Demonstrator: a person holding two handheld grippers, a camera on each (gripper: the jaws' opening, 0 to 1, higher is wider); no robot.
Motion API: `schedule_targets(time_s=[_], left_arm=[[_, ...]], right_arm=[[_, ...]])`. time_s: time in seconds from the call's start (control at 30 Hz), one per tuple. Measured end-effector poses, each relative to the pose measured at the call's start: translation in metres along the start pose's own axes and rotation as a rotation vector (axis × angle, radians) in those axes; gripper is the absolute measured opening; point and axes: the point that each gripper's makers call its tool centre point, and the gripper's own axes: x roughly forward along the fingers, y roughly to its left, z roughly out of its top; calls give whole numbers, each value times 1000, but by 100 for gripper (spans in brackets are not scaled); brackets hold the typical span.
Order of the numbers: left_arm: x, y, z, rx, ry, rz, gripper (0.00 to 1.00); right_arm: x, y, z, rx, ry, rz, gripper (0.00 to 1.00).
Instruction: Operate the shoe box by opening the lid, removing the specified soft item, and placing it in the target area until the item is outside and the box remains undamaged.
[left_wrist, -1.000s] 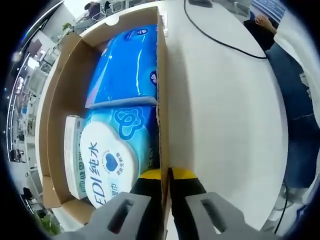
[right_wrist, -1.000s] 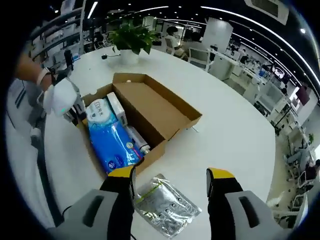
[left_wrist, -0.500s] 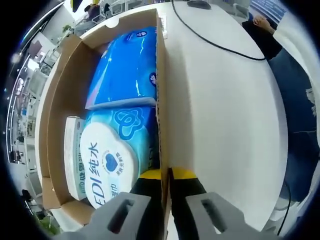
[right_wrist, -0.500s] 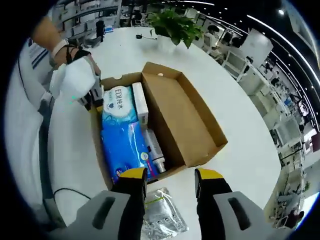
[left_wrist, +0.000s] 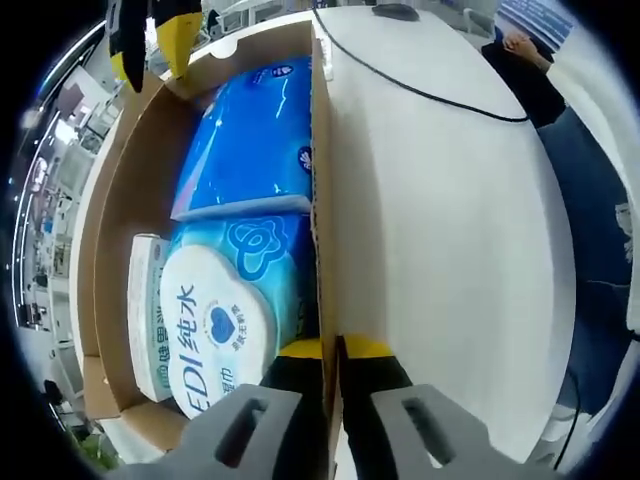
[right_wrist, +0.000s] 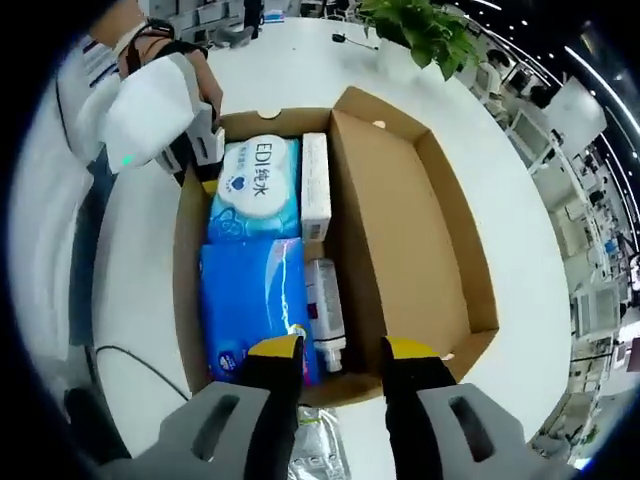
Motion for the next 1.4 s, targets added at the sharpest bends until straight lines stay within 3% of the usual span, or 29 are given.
schedule_targets(time_s=[0.33,0.53,0.77,1.17,1.4], left_arm=[[-1,1,3,0,-12,-1,1],[0,2,4,-1,-16,-1,1],[1,2,5,4,-16,-6,1],[1,2,5,4,-17,-5,1],[1,3,5,4,-18,-7,1]], right_arm=[[30,9,6,-79,39,64,29],[39,6,4,-126,65,65,28],[52,5,-3,-137,102,83,19],[64,7,-1,-151,112,68,14],[65,7,1,-154,122,107,12]])
